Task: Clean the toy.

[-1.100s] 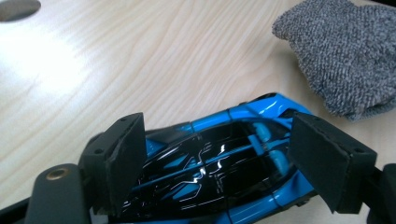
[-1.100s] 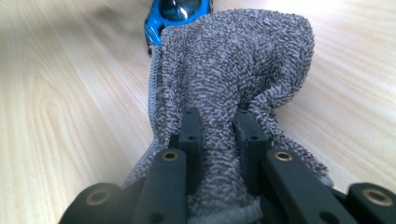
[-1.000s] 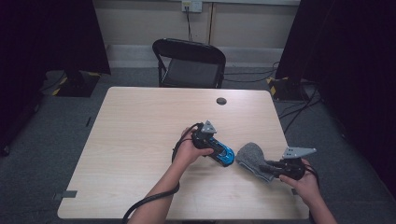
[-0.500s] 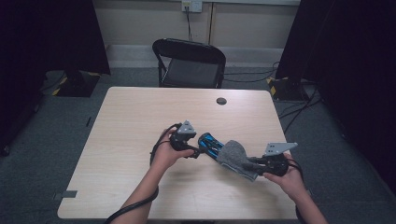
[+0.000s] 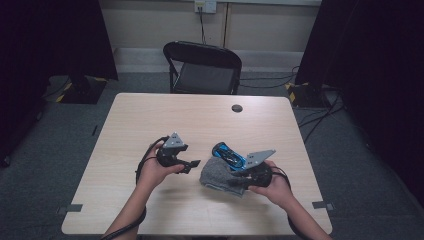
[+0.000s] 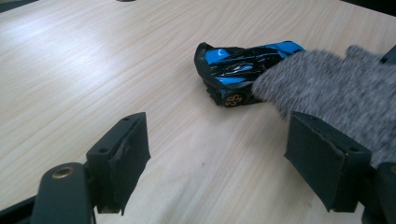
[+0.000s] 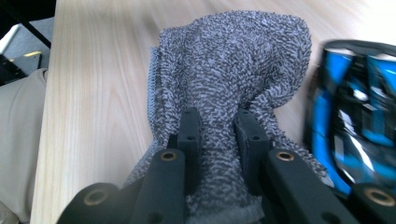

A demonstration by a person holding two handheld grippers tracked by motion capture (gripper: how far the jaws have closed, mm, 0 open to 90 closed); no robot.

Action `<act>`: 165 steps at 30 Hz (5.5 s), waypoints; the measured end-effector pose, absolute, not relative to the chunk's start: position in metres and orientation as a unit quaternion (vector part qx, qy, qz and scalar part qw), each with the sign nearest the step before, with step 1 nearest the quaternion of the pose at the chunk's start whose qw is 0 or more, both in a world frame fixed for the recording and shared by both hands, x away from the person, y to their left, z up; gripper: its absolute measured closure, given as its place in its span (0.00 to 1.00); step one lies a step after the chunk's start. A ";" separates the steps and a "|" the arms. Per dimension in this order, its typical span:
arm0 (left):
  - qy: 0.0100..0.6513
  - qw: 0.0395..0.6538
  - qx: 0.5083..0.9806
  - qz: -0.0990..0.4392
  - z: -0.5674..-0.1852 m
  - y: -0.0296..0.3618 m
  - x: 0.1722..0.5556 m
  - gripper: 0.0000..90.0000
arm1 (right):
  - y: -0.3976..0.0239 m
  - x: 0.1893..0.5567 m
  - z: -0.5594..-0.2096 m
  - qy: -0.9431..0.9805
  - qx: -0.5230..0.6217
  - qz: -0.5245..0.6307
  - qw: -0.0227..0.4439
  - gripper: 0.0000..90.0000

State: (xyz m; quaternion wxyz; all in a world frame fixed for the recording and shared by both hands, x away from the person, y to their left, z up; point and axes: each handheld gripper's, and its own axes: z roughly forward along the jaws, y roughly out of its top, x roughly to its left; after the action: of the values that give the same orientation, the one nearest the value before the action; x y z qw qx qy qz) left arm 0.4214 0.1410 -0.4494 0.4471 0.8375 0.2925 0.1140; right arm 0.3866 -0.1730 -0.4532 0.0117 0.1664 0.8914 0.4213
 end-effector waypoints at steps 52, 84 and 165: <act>0.249 0.397 0.880 0.077 -0.496 0.154 0.384 0.36 | -0.131 0.418 -0.460 0.878 0.241 0.408 0.072 0.27; 0.233 0.419 0.875 0.066 -0.498 0.152 0.389 0.39 | -0.120 0.474 -0.484 0.883 0.293 0.343 0.127 0.17; 0.393 0.461 0.787 0.114 -0.436 0.171 0.416 0.78 | -0.141 0.456 -0.447 0.852 0.298 0.416 0.112 0.29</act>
State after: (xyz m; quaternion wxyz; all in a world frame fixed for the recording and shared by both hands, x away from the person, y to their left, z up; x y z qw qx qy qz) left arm 0.4165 0.1711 -0.4361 0.4612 0.7874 0.3929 0.1136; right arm 0.4556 -0.1405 -0.4471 0.1116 0.2982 0.8520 0.4156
